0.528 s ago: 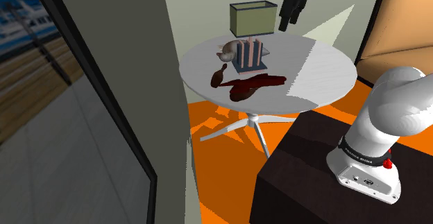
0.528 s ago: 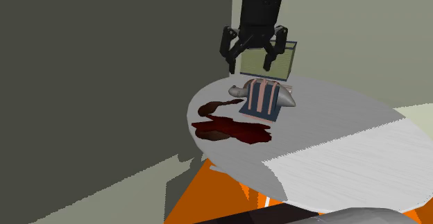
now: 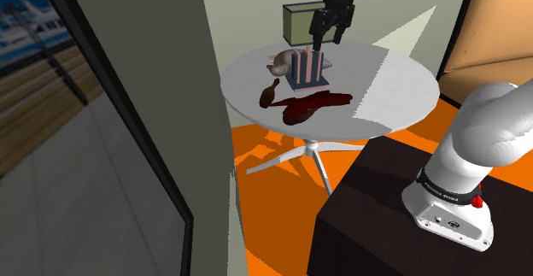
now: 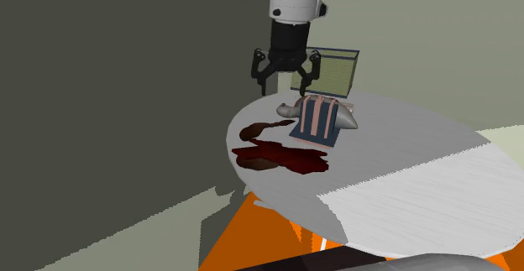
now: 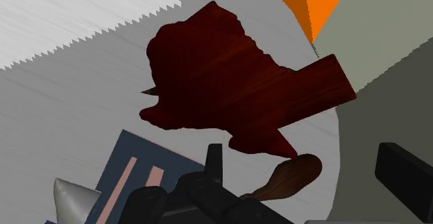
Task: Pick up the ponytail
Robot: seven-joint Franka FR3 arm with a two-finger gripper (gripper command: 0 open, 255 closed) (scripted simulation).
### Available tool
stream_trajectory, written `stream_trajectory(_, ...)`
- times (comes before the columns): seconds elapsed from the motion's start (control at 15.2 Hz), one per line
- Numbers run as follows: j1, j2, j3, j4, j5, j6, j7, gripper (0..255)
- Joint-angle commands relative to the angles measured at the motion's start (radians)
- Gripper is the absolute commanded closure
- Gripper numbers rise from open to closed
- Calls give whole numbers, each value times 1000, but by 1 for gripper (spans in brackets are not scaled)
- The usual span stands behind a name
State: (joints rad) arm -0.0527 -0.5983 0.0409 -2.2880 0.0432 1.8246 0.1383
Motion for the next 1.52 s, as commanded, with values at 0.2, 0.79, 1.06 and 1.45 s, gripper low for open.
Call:
stream_trajectory(0.2, -39, 168, 44, 39, 18, 124, 179, 0)
stream_trajectory(0.79, -94, 501, 82, 203, 7, 284, 487, 0)
stream_trajectory(1.06, -107, 649, 76, 300, -5, 330, 614, 0)
stream_trajectory(1.45, -118, 864, 45, 468, -9, 371, 785, 0)
